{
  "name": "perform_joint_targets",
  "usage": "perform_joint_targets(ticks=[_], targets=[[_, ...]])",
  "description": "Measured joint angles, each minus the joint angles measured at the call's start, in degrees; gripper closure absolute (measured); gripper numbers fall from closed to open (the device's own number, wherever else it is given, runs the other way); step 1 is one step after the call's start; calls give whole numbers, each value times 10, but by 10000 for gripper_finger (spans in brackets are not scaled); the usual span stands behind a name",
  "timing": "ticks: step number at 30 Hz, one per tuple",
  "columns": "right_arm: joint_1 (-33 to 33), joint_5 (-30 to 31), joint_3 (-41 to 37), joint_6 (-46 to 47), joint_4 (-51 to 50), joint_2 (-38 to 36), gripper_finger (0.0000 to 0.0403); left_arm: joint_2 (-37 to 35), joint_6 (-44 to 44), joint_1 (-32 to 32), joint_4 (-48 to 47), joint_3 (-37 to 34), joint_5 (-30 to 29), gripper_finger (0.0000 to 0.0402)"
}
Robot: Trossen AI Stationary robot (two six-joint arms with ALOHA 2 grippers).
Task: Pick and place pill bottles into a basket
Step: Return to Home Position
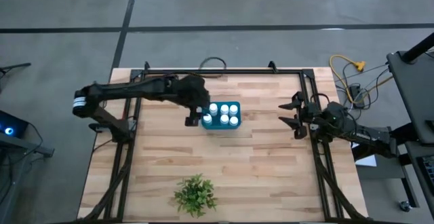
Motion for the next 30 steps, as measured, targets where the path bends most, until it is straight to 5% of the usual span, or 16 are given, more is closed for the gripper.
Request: perform_joint_targets(ticks=[8, 25, 30], targets=[[37, 39, -10, -2, 45, -1, 179, -121, -16, -12, 85, -51, 0, 143], [107, 96, -11, -13, 81, 0, 179, -373, -58, -51, 370, -347, 4, 143], [107, 98, -11, -14, 75, 1, 179, -434, -69, -51, 390, -405, 5, 143]])
